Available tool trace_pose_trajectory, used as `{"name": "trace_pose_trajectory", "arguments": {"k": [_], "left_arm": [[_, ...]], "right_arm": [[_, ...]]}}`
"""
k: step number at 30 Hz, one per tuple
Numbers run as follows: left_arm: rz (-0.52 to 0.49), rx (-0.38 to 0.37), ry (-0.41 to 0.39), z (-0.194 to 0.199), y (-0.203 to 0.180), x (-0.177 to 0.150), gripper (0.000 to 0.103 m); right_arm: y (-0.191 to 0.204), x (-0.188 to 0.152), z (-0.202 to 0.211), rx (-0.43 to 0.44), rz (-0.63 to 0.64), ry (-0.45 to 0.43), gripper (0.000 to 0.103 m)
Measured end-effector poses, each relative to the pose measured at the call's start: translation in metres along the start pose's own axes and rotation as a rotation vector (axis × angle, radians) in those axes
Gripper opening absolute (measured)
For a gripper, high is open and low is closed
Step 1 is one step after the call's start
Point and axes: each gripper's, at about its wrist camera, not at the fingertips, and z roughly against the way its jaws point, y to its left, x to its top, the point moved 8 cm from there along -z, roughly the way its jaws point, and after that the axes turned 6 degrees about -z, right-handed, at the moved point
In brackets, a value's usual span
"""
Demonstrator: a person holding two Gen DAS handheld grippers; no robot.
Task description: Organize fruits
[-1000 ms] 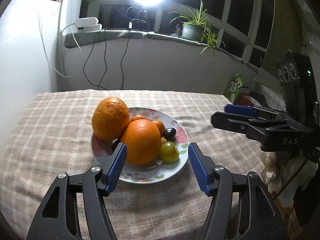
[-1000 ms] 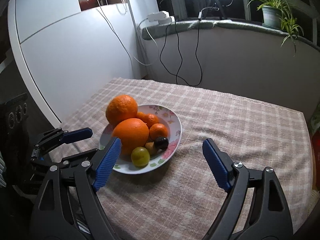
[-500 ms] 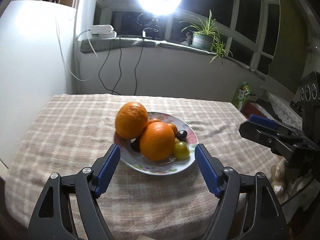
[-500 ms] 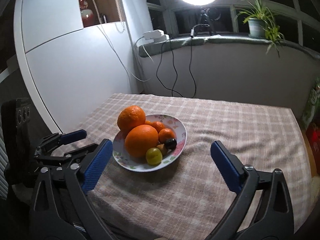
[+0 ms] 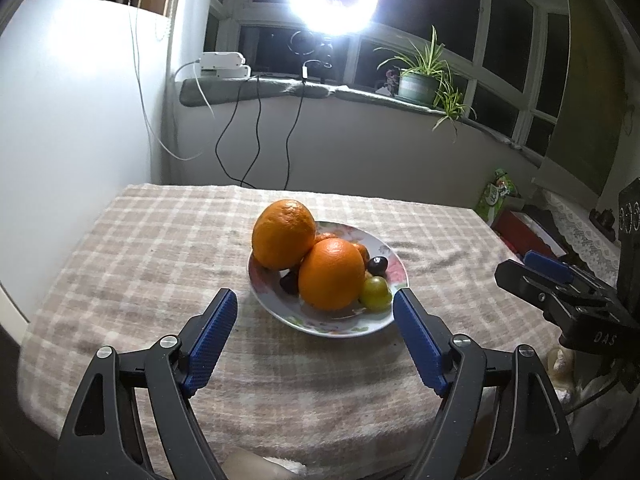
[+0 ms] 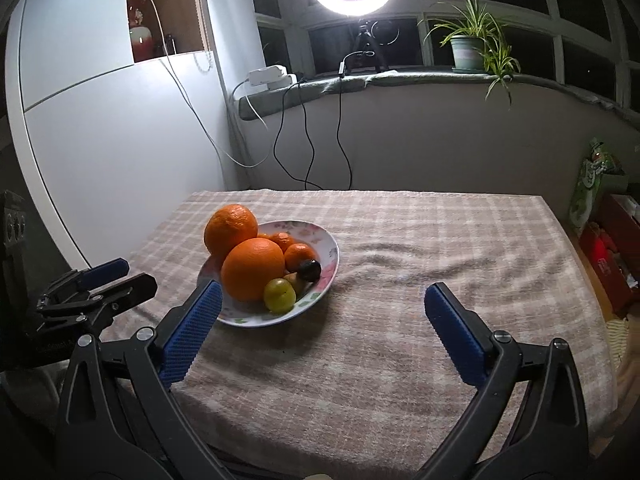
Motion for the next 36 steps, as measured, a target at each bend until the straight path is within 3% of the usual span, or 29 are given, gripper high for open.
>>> {"name": "trace_pose_trajectory", "arguments": {"k": [36], "left_arm": [[-0.003,0.008,0.002,-0.002,-0.002,-0.001,0.080]], "right_arm": [[0.012,-0.003,-0.004,0.005,0.034,0.007,0.103]]}}
